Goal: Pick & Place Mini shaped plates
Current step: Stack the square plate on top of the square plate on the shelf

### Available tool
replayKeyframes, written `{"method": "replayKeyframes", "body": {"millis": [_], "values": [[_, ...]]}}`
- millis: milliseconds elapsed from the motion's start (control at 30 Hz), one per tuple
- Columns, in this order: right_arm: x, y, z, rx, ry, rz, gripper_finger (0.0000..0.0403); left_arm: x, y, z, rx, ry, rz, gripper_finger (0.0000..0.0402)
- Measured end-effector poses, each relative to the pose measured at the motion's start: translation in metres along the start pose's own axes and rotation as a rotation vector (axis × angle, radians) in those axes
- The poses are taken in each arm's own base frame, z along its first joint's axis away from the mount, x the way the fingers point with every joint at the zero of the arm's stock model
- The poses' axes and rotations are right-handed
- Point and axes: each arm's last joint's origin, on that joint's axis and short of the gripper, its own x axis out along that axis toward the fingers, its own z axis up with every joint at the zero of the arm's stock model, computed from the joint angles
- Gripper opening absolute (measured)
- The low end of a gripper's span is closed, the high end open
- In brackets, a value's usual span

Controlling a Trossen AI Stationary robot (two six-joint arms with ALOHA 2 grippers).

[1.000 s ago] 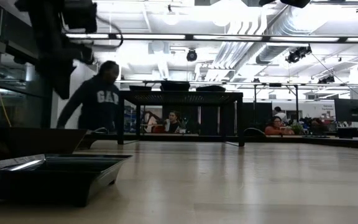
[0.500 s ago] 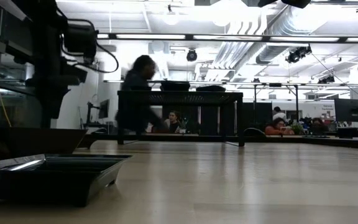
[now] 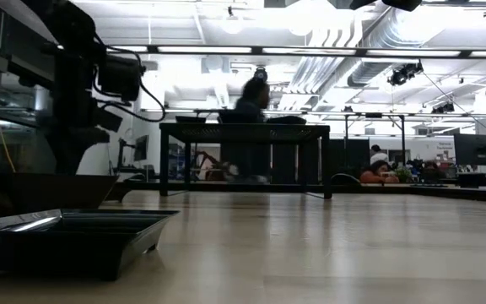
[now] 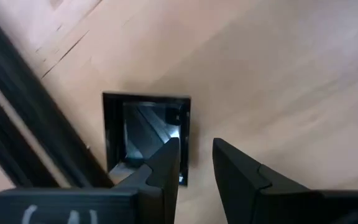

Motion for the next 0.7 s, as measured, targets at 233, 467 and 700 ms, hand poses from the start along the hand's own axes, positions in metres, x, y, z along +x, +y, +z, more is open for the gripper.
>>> {"method": "replayKeyframes", "body": {"millis": [233,467,700], "values": [[0.0,0.0,0.0,0.019,0.0,0.0,0.0149,0.013,-0.006,0.005,0.014,0.027,0.048,0.0092],[0.0,0.0,0.0,0.024,0.0,0.0,0.0149,0.023,-0.008,0.007,0.031,0.053,0.1,0.0092],[0.0,0.0,0.0,0.025,0.0,0.0,0.0149,0.029,-0.011,0.009,0.039,0.071,0.114,0.0092]]}}
